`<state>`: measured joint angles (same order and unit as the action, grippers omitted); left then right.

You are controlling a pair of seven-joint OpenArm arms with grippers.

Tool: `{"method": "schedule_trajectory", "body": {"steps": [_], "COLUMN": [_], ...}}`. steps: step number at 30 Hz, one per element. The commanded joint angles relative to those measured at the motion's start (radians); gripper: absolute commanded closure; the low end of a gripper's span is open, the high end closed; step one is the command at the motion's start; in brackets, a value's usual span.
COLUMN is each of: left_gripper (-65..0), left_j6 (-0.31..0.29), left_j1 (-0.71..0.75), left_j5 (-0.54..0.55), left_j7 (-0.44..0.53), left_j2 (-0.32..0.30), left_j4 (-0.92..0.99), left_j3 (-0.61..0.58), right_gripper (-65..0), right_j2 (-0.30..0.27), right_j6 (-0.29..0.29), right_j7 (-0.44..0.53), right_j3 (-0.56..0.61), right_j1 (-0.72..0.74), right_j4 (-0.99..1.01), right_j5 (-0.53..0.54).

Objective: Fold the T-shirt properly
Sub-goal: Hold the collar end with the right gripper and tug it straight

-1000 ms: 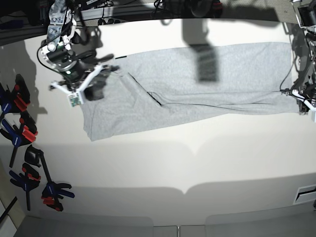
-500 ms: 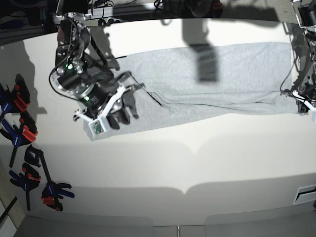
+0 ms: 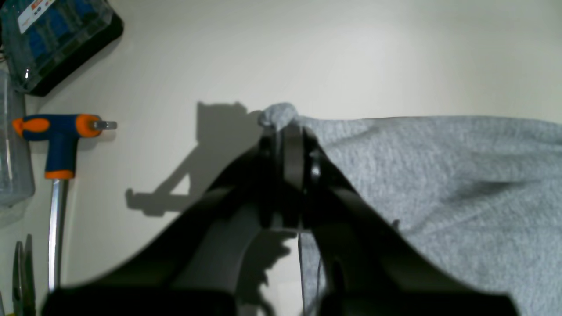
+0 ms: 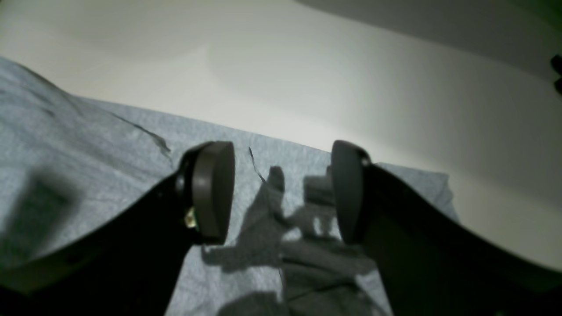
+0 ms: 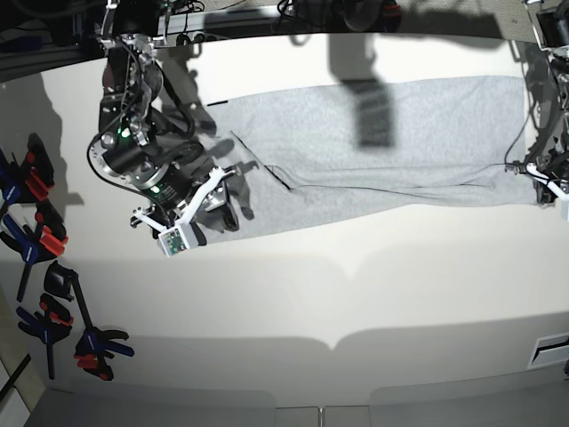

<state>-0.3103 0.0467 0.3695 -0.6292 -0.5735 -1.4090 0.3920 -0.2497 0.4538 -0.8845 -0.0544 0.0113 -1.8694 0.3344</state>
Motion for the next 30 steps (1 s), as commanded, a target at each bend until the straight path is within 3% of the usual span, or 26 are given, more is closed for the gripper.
{"method": "schedule_trajectory", "body": {"steps": [1, 7, 11, 14, 18, 27, 30], "left_gripper": [0.0, 0.0, 0.0, 0.0, 0.0, 0.0, 0.0], "left_j6": [0.004, 0.004, 0.004, 0.004, 0.005, 0.004, 0.004], "left_j1": [-0.013, -0.013, -0.013, -0.013, -0.013, -0.013, -0.013], "left_j5": [0.006, 0.006, 0.006, 0.006, 0.006, 0.006, 0.006], "left_j7": [0.016, 0.016, 0.016, 0.017, 0.017, 0.017, 0.017], "left_j2": [-0.023, -0.023, -0.023, -0.023, -0.023, -0.023, -0.023], "left_j4": [-0.016, -0.016, -0.016, -0.016, -0.016, -0.016, -0.016], "left_j3": [0.008, 0.008, 0.008, 0.008, 0.008, 0.008, 0.008], "right_gripper": [-33.5, -33.4, -33.4, -33.4, -33.4, -33.4, -33.4], "right_j2": [-0.008, -0.008, -0.008, -0.008, -0.008, 0.046, 0.082], "right_j6": [-0.005, -0.005, 0.003, 0.05, 0.063, 0.064, 0.104], "right_j7": [0.026, 0.036, -0.034, -0.057, -0.059, -0.104, -0.123], "right_j3": [-0.004, -0.004, -0.004, -0.004, -0.004, -0.004, -0.004], "right_j1": [0.016, 0.04, 0.055, 0.053, 0.055, 0.055, 0.055], "right_j4": [0.013, 0.252, 0.353, 0.356, 0.356, 0.356, 0.356], "right_j5": [0.006, 0.01, 0.032, 0.1, 0.173, 0.167, 0.167]}}
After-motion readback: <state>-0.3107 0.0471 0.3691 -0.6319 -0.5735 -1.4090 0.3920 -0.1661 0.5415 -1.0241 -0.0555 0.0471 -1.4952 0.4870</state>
